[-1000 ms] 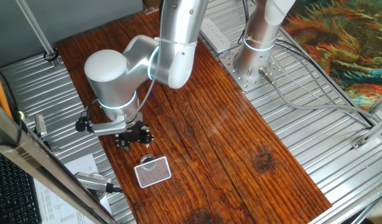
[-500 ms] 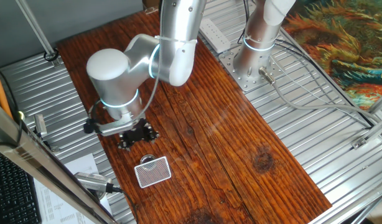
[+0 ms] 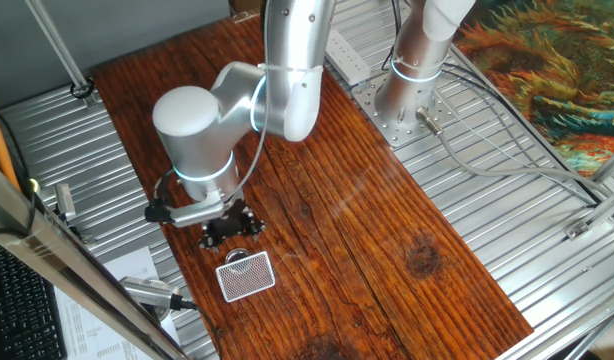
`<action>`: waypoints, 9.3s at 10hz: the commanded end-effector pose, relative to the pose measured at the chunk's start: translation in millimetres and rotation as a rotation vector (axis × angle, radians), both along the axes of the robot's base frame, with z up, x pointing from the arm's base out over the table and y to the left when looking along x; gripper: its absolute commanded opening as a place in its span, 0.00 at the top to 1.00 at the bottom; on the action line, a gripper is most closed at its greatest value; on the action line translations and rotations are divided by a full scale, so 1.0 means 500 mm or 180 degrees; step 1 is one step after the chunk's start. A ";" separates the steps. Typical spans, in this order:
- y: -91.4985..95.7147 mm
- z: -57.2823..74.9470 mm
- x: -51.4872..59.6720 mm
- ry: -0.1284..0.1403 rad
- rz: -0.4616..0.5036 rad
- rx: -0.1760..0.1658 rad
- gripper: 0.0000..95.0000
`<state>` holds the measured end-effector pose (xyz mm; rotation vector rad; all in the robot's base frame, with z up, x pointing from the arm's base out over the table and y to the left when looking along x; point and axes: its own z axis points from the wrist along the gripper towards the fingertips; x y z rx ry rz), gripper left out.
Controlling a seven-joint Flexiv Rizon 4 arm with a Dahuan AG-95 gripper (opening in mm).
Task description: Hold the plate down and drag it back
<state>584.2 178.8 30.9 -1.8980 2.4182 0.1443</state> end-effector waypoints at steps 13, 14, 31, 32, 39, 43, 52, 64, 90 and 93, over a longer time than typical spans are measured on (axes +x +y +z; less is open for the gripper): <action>0.038 -0.032 0.025 0.0011 -0.0096 -0.0178 0.20; 0.039 -0.036 0.026 0.0011 -0.0099 -0.0184 0.20; 0.046 -0.053 0.021 0.0037 -0.0152 -0.0229 0.20; 0.046 -0.054 0.021 0.0037 -0.0151 -0.0230 0.20; 0.047 -0.057 0.020 0.0035 -0.0157 -0.0227 0.20; 0.047 -0.058 0.020 0.0035 -0.0171 -0.0231 0.40; 0.047 -0.056 0.020 0.0028 -0.0256 -0.0255 0.80; 0.045 -0.056 0.020 0.0018 -0.0342 -0.0255 1.00; 0.041 -0.052 0.020 0.0030 -0.0281 -0.0289 0.40; 0.041 -0.052 0.020 0.0028 -0.0244 -0.0290 0.40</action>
